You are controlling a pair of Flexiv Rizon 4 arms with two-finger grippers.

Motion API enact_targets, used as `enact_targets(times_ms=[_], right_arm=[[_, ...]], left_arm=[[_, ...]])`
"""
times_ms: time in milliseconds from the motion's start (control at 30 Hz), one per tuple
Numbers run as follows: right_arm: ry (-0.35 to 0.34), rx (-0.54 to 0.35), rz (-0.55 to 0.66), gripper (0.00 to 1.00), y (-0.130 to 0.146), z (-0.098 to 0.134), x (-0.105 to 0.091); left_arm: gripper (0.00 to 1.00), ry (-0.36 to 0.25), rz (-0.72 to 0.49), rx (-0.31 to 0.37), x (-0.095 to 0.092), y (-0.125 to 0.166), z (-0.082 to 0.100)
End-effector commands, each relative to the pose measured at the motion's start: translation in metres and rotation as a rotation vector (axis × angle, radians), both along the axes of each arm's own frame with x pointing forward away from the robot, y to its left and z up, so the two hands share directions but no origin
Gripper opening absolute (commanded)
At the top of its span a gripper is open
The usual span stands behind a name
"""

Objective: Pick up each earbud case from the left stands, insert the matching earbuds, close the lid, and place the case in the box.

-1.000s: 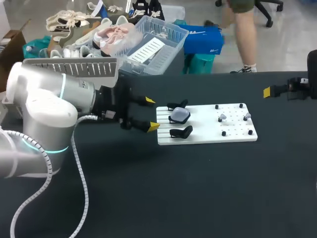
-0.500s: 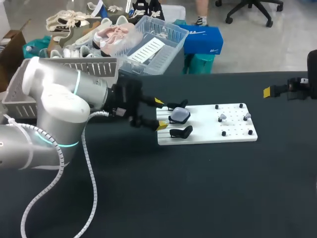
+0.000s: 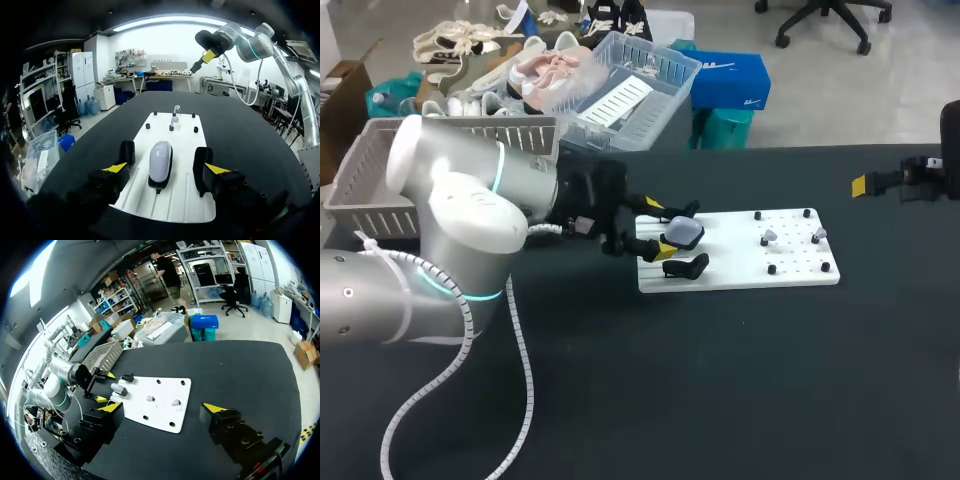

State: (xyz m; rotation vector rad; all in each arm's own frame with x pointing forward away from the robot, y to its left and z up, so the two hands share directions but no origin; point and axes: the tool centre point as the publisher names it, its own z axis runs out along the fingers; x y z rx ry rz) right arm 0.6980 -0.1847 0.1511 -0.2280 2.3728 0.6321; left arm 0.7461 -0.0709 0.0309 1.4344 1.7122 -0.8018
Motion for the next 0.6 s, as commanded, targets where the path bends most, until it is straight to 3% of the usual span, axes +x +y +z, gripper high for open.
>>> enact_targets(times_ms=[33, 100, 133, 200, 600], right_arm=[[0.000, 0.001, 0.002, 1.00, -0.0005, -0.0006, 0.0008], [0.000, 0.001, 0.002, 1.00, -0.0005, -0.0006, 0.0008], [0.000, 0.001, 0.002, 1.00, -0.0005, -0.0006, 0.0008], [0.000, 0.001, 0.002, 1.00, -0.0005, -0.0006, 0.0008], [0.000, 0.001, 0.002, 1.00, -0.0005, -0.0006, 0.0008]], left_arm=[[1.00, 0.005, 0.010, 0.012, 0.0018, -0.0051, -0.0044], [0.96, 0.011, 0.011, 0.013, 0.0018, -0.0055, -0.0046], [0.85, 0.010, 0.011, 0.015, 0.0018, -0.0061, -0.0047], [0.88, 0.009, 0.010, 0.018, 0.0022, -0.0073, -0.0059], [0.82, 0.032, 0.044, 0.030, 0.0096, -0.0147, -0.0084]])
